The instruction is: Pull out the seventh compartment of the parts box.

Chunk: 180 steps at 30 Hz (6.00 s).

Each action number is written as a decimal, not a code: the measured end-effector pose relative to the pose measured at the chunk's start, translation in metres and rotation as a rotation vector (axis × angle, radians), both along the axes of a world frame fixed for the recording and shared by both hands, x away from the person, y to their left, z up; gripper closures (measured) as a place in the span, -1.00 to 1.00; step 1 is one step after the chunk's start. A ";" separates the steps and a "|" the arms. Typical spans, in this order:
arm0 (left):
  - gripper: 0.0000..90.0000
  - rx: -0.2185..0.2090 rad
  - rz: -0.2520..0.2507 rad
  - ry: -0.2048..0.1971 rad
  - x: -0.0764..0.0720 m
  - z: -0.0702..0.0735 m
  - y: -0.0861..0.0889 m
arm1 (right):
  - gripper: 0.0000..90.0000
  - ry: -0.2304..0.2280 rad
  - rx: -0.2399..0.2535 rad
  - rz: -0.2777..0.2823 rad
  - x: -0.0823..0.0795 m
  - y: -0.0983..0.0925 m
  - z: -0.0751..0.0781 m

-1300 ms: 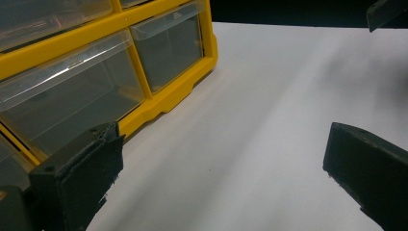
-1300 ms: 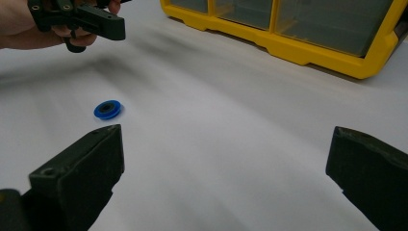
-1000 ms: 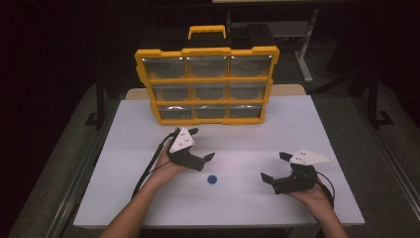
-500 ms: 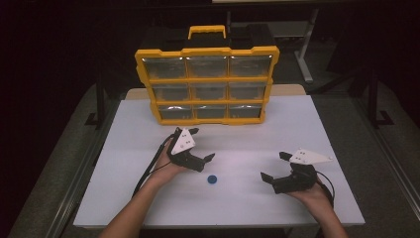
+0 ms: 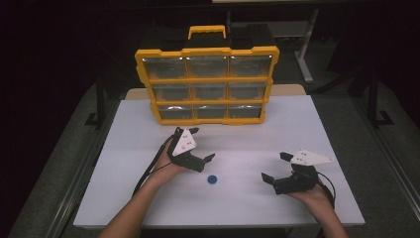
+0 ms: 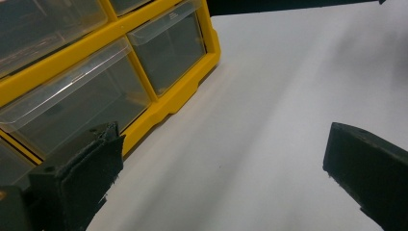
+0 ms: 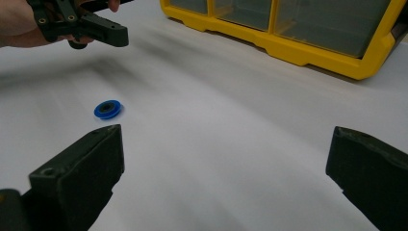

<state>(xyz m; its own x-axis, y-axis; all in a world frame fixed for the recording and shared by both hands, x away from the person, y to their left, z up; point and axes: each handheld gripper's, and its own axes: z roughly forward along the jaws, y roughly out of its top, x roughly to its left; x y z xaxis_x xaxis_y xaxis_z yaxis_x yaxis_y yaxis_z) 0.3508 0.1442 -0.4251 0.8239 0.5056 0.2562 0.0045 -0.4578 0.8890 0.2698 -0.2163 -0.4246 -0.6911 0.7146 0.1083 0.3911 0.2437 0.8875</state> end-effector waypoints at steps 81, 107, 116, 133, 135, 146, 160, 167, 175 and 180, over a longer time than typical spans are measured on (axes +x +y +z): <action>-1.00 0.180 0.002 -0.193 -0.007 -0.004 -0.007 | -1.00 -0.004 -0.003 0.000 0.000 0.000 0.001; -1.00 0.269 0.004 -0.277 -0.011 -0.003 -0.009 | -1.00 -0.004 -0.002 0.000 -0.001 0.000 0.001; -0.99 0.306 0.001 -0.309 -0.012 -0.004 -0.010 | -1.00 -0.004 -0.002 0.000 -0.001 0.000 0.001; -0.99 0.366 -0.005 -0.362 -0.014 -0.006 -0.012 | -1.00 -0.004 -0.002 0.001 0.000 0.000 0.001; -0.99 0.372 -0.005 -0.366 -0.014 -0.006 -0.013 | -1.00 -0.004 -0.002 0.001 0.000 0.000 0.001; -1.00 0.418 -0.003 -0.406 -0.015 -0.007 -0.014 | -1.00 -0.004 -0.002 0.001 0.000 0.000 0.001; -1.00 0.480 -0.006 -0.455 -0.017 -0.008 -0.016 | -1.00 -0.006 -0.004 0.002 0.000 0.000 0.000; -1.00 0.515 -0.010 -0.484 -0.018 -0.010 -0.017 | -1.00 -0.004 -0.003 0.000 0.000 0.000 0.001; -1.00 0.549 -0.013 -0.514 -0.020 -0.012 -0.019 | -1.00 -0.006 -0.006 0.001 0.000 -0.001 0.001; -1.00 0.572 -0.015 -0.536 -0.020 -0.012 -0.019 | -1.00 -0.007 -0.008 0.001 0.000 -0.001 0.000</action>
